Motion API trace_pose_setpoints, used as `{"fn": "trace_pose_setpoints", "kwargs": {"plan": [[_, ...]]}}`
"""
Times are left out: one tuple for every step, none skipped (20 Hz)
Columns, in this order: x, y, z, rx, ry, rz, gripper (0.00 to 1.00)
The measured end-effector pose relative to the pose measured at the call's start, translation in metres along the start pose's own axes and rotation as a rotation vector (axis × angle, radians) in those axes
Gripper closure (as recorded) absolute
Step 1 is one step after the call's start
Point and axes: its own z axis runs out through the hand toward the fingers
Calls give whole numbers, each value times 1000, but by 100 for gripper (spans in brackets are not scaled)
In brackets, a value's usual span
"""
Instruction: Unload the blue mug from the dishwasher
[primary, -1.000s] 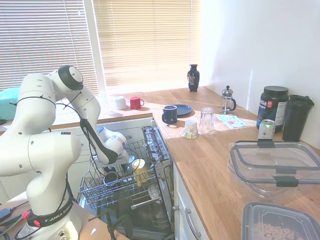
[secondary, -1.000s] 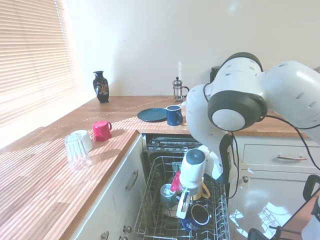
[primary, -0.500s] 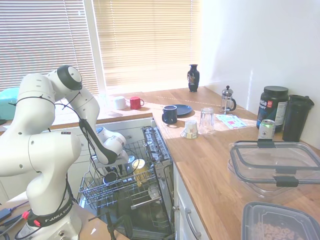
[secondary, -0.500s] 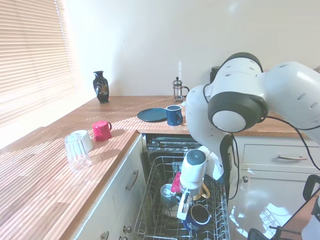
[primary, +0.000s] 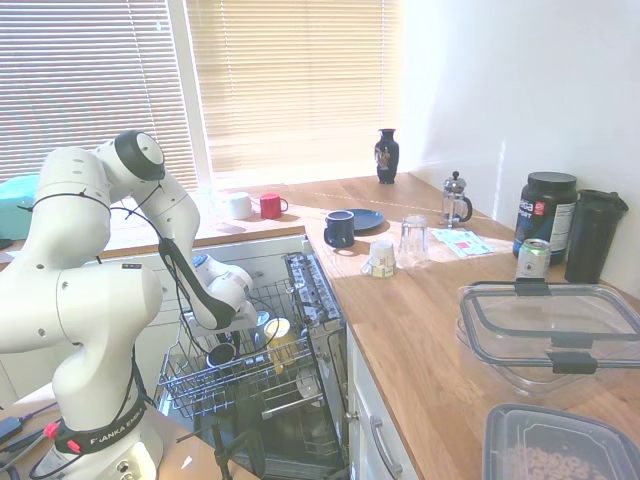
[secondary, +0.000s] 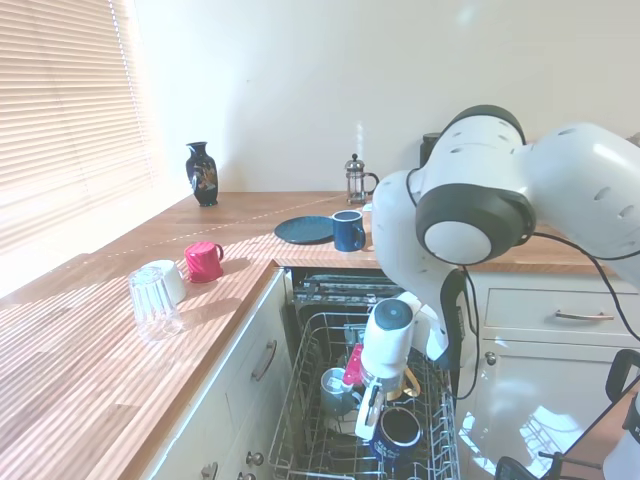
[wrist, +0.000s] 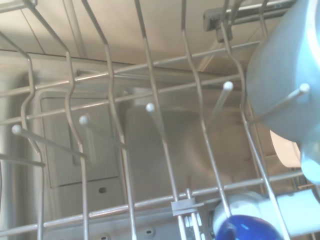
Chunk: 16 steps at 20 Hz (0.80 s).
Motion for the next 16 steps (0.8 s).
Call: {"fn": "trace_pose_setpoints", "kwargs": {"plan": [[0, 0, 0, 1, -2, 4, 100], [-1, 0, 0, 2, -3, 7, 100], [-1, 0, 0, 3, -4, 10, 100], [-1, 0, 0, 4, -6, 12, 100], [0, 0, 0, 5, -8, 15, 100], [0, 0, 0, 5, -9, 17, 100], [0, 0, 0, 5, -11, 19, 100], [1, 0, -1, 4, -13, 19, 100], [1, 0, -1, -3, -10, 28, 100], [1, -4, -1, -12, -8, 26, 100], [1, -5, -6, -10, -9, 26, 100], [2, -4, -10, -12, -8, 29, 100], [3, -3, -15, -12, -9, 32, 100], [2, -3, -22, -12, -9, 33, 100], [2, -3, -28, -13, -5, 39, 100], [2, -2, -34, -15, -2, 50, 100]]}}
